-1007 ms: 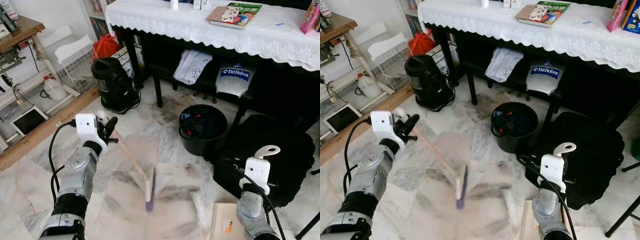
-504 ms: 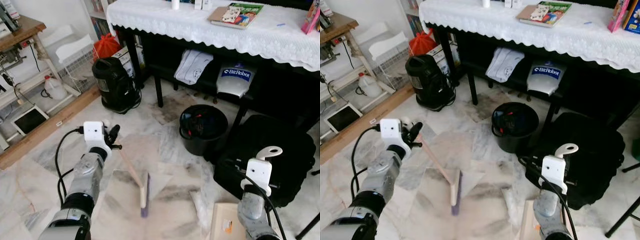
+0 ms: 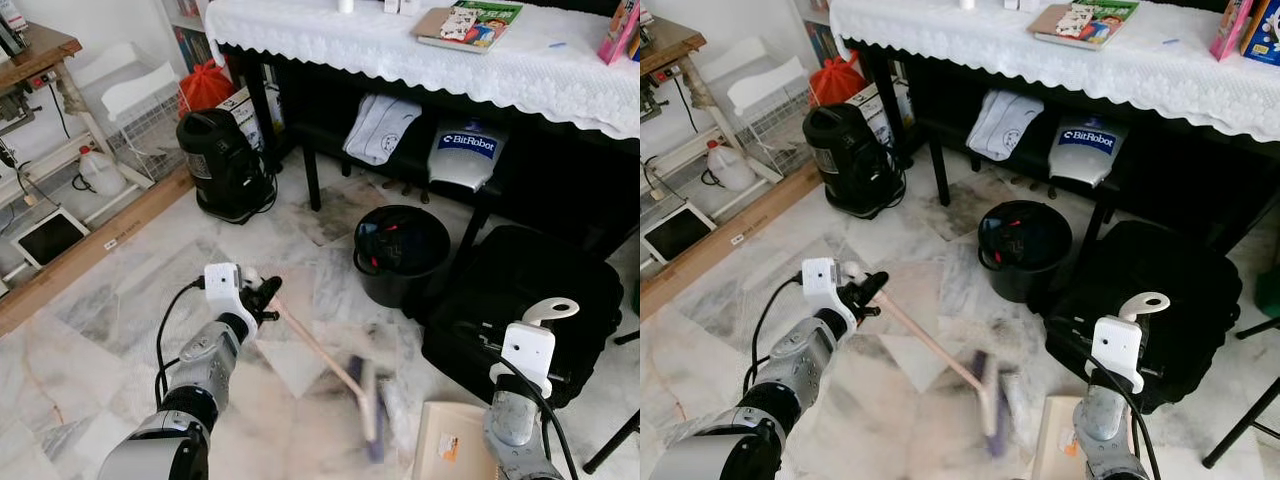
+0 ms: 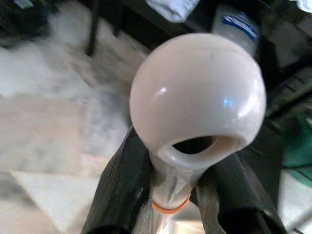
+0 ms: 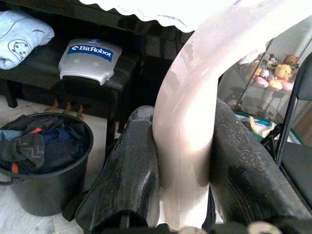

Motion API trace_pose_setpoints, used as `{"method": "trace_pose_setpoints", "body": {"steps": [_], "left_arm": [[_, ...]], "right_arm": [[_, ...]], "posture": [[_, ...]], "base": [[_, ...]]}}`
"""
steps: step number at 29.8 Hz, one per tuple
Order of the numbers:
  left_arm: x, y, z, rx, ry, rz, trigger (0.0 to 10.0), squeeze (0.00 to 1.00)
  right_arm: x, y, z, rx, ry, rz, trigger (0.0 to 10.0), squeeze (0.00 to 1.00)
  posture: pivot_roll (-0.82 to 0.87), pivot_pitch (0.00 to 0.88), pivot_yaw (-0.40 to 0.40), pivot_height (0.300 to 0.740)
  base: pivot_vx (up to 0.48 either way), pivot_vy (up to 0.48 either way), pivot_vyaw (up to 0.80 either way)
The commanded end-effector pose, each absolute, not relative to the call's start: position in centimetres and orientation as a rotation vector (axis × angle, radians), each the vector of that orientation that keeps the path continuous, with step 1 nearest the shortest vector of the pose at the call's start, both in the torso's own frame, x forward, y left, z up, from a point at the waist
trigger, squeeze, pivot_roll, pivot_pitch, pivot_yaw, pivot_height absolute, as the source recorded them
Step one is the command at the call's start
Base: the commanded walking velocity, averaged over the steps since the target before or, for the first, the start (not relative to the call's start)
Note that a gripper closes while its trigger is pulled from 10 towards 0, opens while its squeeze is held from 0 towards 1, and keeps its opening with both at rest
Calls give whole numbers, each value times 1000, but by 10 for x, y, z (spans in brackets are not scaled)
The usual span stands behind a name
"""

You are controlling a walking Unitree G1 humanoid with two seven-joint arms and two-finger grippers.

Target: Sweep floor

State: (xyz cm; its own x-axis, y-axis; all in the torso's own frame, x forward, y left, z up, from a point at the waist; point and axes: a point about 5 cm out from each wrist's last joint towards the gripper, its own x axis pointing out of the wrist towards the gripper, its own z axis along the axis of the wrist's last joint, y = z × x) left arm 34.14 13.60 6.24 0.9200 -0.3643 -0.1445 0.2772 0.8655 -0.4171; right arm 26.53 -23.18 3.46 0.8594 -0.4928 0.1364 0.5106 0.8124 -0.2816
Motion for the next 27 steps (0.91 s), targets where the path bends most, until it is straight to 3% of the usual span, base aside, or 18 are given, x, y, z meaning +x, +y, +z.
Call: {"method": "trace_pose_setpoints", "body": {"steps": [1, 12, 16, 27], "left_arm": [[330, 129, 45, -529, 323, -398, 10000, 0], [339, 144, 61, -640, 271, -427, 10000, 0], [347, 159, 73, -522, 194, -361, 10000, 0], [353, 193, 102, -403, 31, -282, 10000, 0]], "right_arm": [[254, -228, 17, -303, 39, -531, 10000, 0], [258, -228, 20, -297, 39, -531, 10000, 0], [263, -225, 22, -285, 28, -523, 10000, 0], [271, -222, 28, -256, 10, -500, 10000, 0]], "posture": [[-19, 171, 120, 740], [7, 155, 121, 740], [14, 137, 126, 740], [38, 114, 128, 740]], "base": [[0, 0, 0], [0, 0, 0], [0, 0, 0], [0, 0, 0]]}}
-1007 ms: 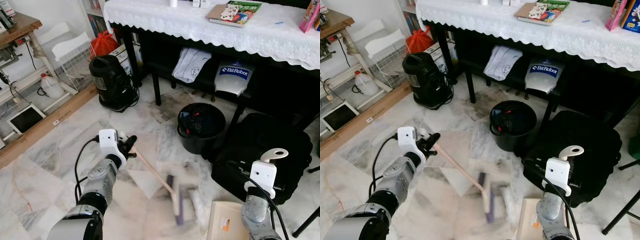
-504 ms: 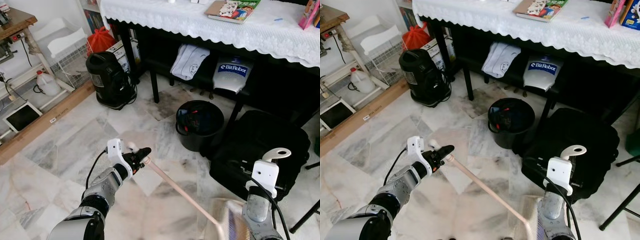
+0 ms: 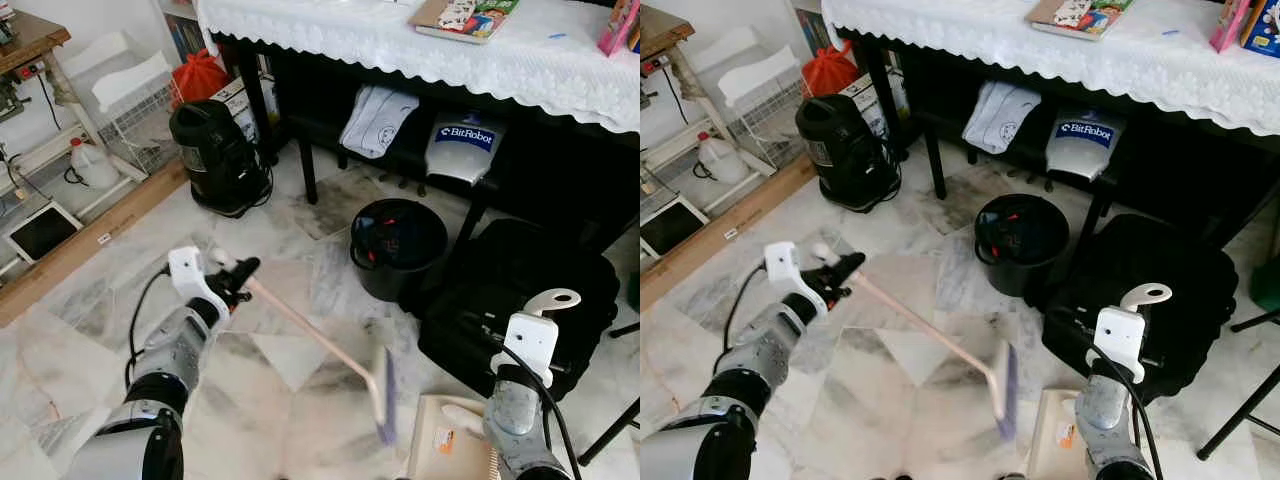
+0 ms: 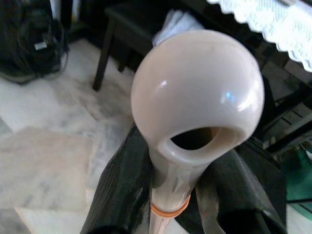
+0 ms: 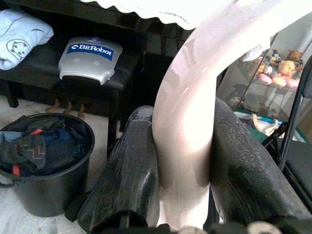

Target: Sweep floor

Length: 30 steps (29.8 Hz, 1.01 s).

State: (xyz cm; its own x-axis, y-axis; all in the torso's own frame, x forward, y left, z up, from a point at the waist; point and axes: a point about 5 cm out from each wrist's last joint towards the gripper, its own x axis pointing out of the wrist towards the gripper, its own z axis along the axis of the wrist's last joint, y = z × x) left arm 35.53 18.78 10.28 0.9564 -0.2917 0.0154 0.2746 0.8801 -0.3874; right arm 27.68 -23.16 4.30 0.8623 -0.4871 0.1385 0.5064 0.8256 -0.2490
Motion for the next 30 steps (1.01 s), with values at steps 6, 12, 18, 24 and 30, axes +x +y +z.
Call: {"method": "trace_pose_setpoints", "body": {"steps": [6, 12, 18, 24, 30], "left_arm": [[352, 198, 109, -311, -25, -210, 10000, 0], [353, 192, 115, -210, -76, -183, 10000, 0], [352, 187, 121, -175, -117, -187, 10000, 0], [349, 191, 129, -25, -175, -160, 10000, 0], [342, 187, 128, 77, -206, -143, 10000, 0]], "right_arm": [[283, -214, 42, -206, -61, -461, 10000, 0], [294, -213, 60, -188, -147, -458, 10000, 0], [300, -213, 72, -154, -207, -455, 10000, 0], [307, -209, 86, -59, -266, -438, 10000, 0], [311, -202, 99, 12, -319, -392, 10000, 0]], "posture": [[40, 96, 129, 740], [30, 91, 127, 740], [30, 88, 124, 740], [14, 62, 111, 740], [-7, 29, 101, 740]], "base": [[0, 0, 0], [0, 0, 0], [0, 0, 0], [0, 0, 0], [0, 0, 0]]}}
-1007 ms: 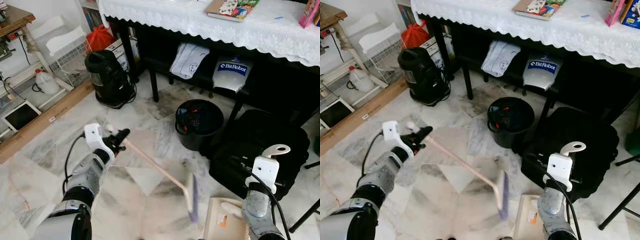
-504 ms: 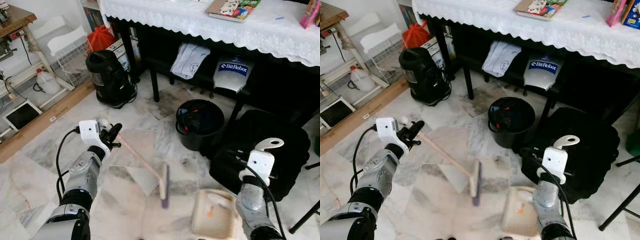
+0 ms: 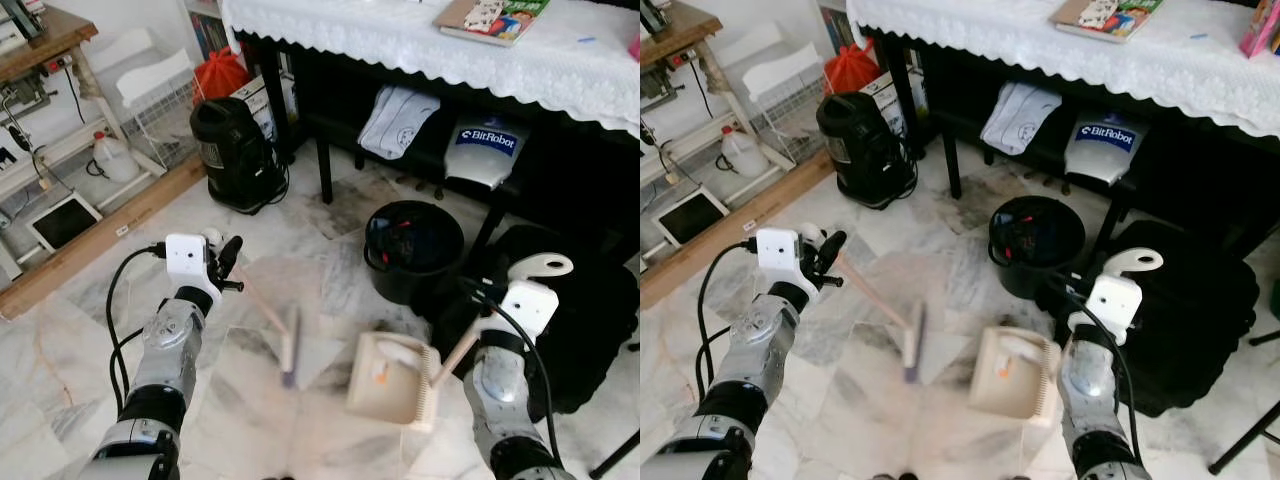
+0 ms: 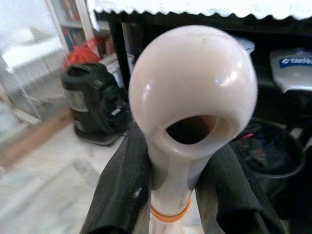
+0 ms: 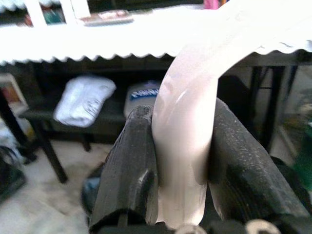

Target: Sweep floor

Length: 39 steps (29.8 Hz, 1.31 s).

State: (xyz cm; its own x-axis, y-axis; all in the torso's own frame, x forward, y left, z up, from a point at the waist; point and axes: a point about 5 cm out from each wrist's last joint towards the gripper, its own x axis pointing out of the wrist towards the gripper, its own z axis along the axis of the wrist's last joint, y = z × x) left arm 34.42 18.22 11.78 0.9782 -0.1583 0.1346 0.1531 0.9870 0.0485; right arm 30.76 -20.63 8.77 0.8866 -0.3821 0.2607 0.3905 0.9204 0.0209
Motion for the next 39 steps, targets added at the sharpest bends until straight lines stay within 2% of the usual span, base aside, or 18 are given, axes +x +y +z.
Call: {"method": "trace_pose_setpoints", "body": {"steps": [1, 10, 16, 29, 39], "left_arm": [[341, 186, 128, 80, -209, -143, 10000, 0], [332, 171, 123, 75, -225, -110, 10000, 0], [331, 160, 131, 95, -262, -139, 10000, 0], [327, 167, 124, 20, -221, -92, 10000, 0], [320, 159, 109, -17, -181, -100, 10000, 0]], "right_arm": [[311, -202, 100, 23, -323, -387, 10000, 0], [304, -192, 112, 71, -362, -309, 10000, 0], [296, -199, 121, 96, -382, -341, 10000, 0], [282, -198, 126, 89, -359, -360, 10000, 0], [281, -191, 131, 50, -337, -309, 10000, 0]], "posture": [[-8, 25, 99, 740], [-46, 0, 82, 740], [-44, 0, 76, 740], [-68, 0, 77, 740], [-85, 0, 45, 740]], "base": [[0, 0, 0], [0, 0, 0], [0, 0, 0], [0, 0, 0], [0, 0, 710]]}}
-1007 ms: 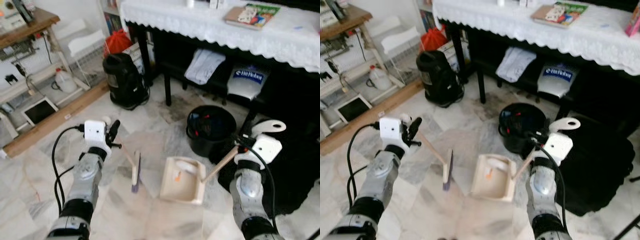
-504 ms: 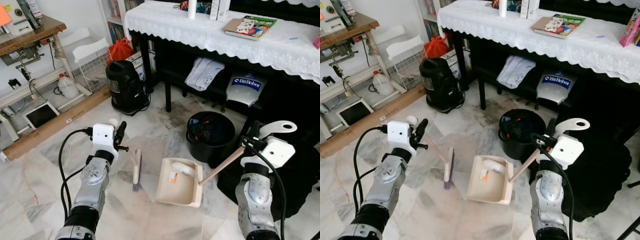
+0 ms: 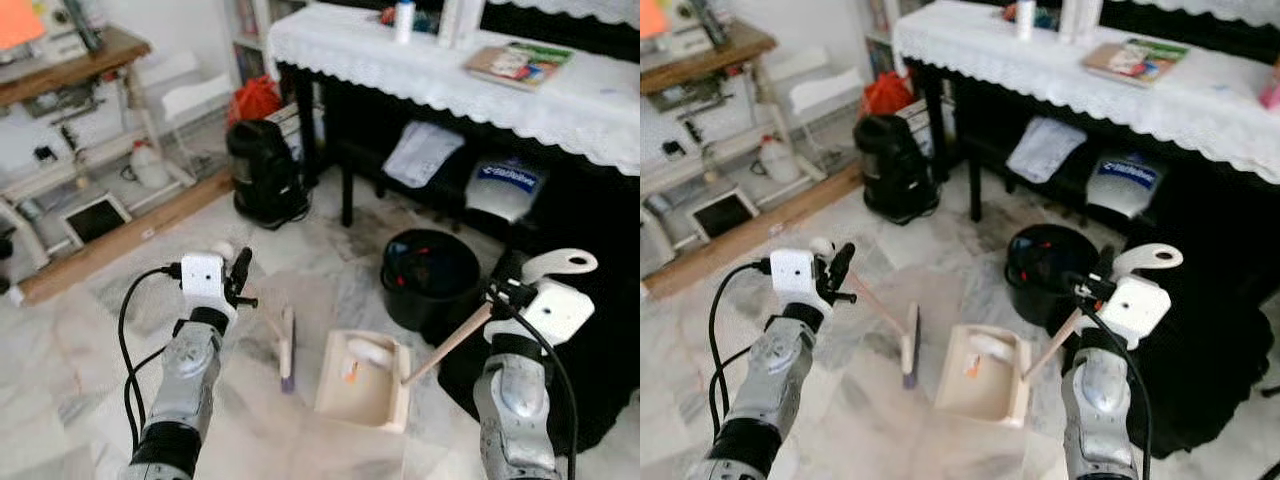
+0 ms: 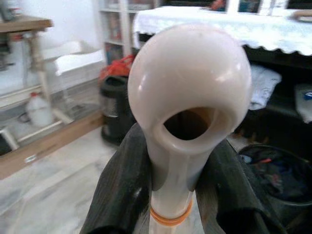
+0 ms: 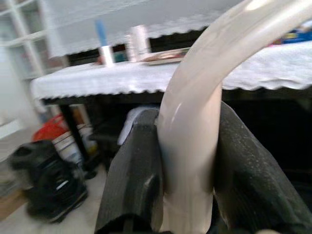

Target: Sweep floor

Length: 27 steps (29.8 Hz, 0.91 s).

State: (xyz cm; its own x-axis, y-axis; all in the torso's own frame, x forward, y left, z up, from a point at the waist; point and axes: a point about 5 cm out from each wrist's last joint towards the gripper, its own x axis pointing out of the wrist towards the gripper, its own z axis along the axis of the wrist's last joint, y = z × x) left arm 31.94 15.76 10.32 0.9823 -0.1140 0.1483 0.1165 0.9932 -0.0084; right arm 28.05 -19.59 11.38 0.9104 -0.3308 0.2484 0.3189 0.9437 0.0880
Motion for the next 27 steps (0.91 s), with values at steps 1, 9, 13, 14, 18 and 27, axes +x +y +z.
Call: {"method": "trace_pose_setpoints", "body": {"steps": [1, 9, 13, 14, 18, 27], "left_arm": [[320, 157, 109, -14, -186, -108, 10000, 0], [319, 153, 111, 4, -195, -121, 10000, 0], [320, 152, 111, 17, -193, -126, 10000, 0], [321, 151, 113, 19, -196, -135, 10000, 0], [323, 151, 116, 28, -204, -140, 10000, 0], [316, 170, 123, 84, -231, -96, 10000, 0]], "right_arm": [[281, -192, 131, 41, -336, -303, 10000, 0], [282, -199, 131, 32, -321, -323, 10000, 0], [284, -197, 131, 31, -316, -318, 10000, 0], [286, -197, 132, 32, -315, -316, 10000, 0], [287, -197, 133, 34, -316, -314, 10000, 0], [288, -199, 135, 5, -317, -295, 10000, 0]], "posture": [[-82, 0, 42, 740], [-78, 0, 40, 740], [-74, 0, 47, 740], [-68, 0, 46, 740], [-66, 0, 49, 740], [-42, 0, 41, 740]], "base": [[0, 0, 800], [0, 0, 800], [0, 0, 800], [0, 0, 800], [0, 0, 800], [0, 0, 800]]}}
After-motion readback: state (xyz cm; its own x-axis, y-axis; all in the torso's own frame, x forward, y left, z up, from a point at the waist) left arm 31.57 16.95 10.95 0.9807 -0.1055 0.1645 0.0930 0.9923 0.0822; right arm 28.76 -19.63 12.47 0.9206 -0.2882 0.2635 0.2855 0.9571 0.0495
